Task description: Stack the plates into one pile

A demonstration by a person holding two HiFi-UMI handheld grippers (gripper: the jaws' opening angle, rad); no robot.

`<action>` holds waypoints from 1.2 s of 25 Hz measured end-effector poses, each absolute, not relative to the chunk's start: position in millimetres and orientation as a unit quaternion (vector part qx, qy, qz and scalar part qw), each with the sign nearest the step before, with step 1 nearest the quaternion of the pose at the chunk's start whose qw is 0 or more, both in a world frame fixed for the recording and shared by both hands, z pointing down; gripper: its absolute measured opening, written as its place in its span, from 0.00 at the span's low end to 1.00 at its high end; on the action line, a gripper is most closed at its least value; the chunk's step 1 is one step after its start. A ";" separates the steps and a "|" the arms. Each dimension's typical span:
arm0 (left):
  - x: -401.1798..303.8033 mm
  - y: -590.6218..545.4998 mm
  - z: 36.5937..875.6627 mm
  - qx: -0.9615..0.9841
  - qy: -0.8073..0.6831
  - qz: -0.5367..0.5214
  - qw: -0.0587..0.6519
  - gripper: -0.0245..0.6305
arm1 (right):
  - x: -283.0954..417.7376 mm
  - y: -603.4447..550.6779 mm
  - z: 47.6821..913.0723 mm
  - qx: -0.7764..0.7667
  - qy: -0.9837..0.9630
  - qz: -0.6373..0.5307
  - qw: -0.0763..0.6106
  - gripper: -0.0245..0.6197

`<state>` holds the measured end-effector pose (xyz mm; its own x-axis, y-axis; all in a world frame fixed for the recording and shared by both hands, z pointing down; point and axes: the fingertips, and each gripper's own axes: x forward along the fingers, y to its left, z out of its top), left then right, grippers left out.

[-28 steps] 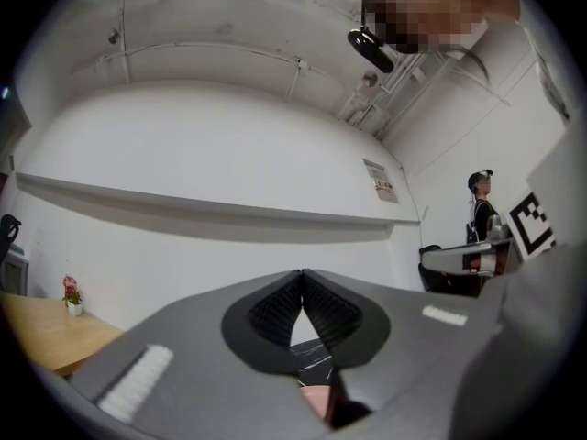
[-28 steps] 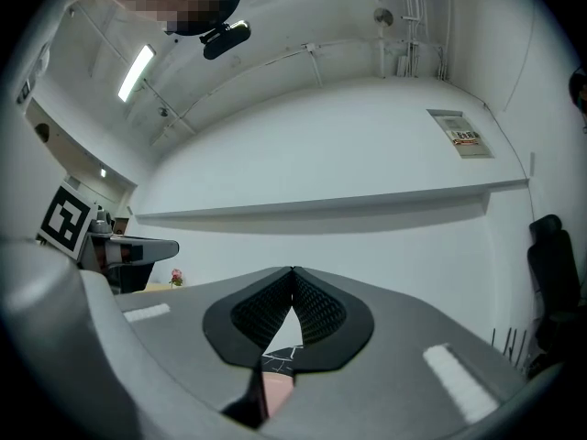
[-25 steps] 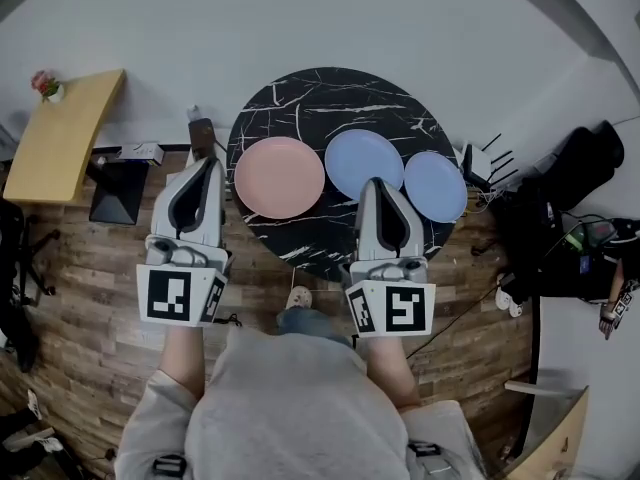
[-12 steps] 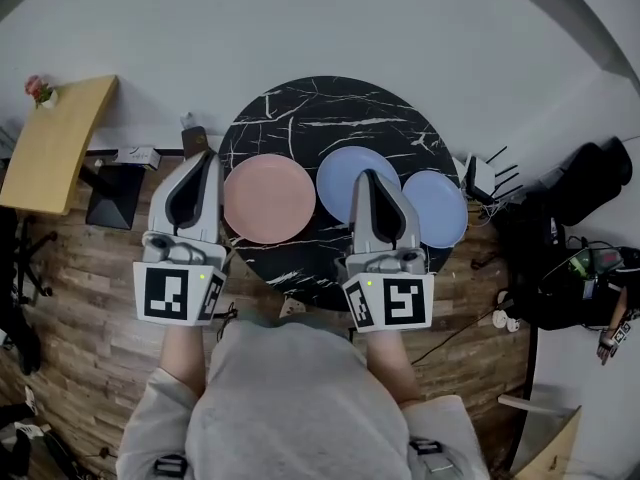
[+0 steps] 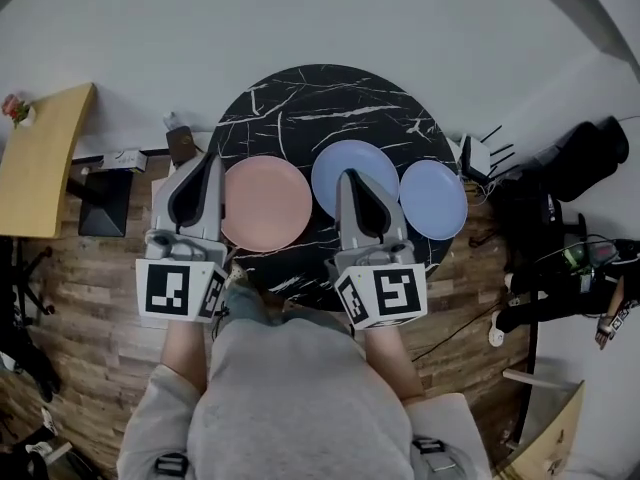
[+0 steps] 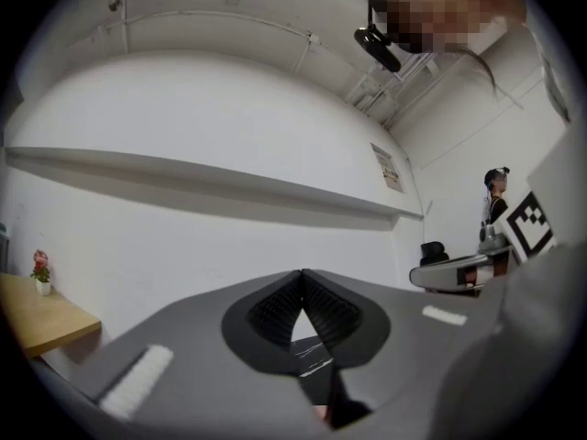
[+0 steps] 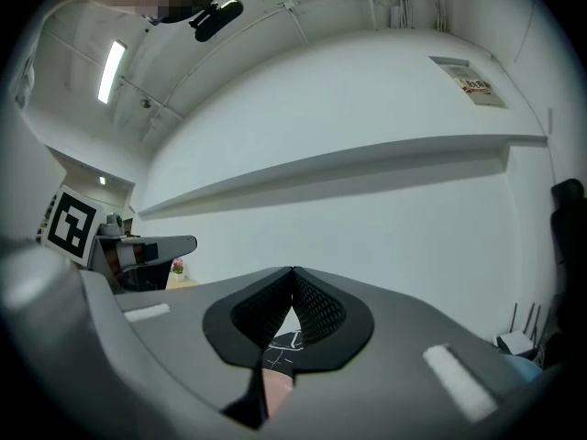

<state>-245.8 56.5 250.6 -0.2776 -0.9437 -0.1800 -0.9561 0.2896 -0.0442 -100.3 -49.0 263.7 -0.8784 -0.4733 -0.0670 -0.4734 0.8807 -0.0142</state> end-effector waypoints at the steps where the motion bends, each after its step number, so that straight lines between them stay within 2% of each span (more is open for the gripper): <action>1: -249.3 51.4 253.5 -0.604 0.793 0.036 0.076 0.13 | -103.6 -52.1 266.9 -0.252 0.967 -0.006 0.030 0.04; 6: -273.4 24.3 283.0 -0.654 0.756 0.037 -0.012 0.13 | -118.0 -69.7 293.1 -0.301 0.952 -0.058 0.002 0.04; 15: -308.1 -14.2 390.9 -0.702 0.687 -0.029 -0.188 0.13 | -128.7 -84.8 371.3 -0.384 0.907 -0.155 -0.074 0.04; 24: -325.8 -21.5 478.2 -0.718 0.635 -0.121 -0.258 0.13 | -123.7 -73.8 454.6 -0.449 0.850 -0.244 -0.130 0.04; 30: -327.3 -24.1 522.8 -0.733 0.589 -0.146 -0.307 0.14 | -119.3 -60.5 504.2 -0.471 0.813 -0.300 -0.166 0.05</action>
<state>-327.3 -24.1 522.8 0.2643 -0.7739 0.5755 -0.9530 -0.1181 0.2789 -119.3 -60.5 504.2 -0.5007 -0.6663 0.5525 -0.8655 0.3755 -0.3315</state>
